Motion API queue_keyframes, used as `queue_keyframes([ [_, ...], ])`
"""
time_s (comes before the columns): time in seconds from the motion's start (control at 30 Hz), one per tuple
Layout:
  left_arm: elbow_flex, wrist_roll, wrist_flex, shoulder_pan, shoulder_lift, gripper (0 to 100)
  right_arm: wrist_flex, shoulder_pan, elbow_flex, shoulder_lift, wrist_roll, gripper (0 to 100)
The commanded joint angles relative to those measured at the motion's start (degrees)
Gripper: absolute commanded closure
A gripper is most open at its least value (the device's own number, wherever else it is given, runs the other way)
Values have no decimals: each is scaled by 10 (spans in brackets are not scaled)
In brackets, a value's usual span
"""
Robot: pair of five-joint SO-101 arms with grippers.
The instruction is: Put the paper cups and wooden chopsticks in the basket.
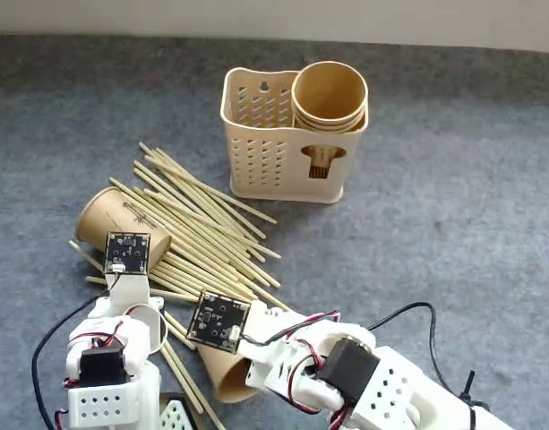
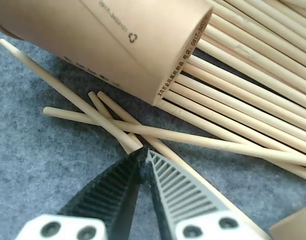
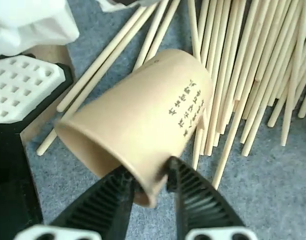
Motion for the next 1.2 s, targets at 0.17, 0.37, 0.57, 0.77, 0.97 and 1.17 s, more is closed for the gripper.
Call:
queue_keyframes([
  [0.17,11,4,4,0,-4,994,27,102,-122,-7,-4,993],
  [0.37,11,4,4,0,-4,994,93,183,-182,-6,-4,993],
  [0.57,11,4,4,0,-4,994,133,305,-201,-5,-2,993],
  [0.77,11,4,4,0,-4,994,148,414,-197,-4,0,993],
  [0.97,11,4,4,0,-4,994,147,499,-177,-4,1,993],
  [1.17,11,4,4,0,-4,994,145,541,-116,-4,46,993],
])
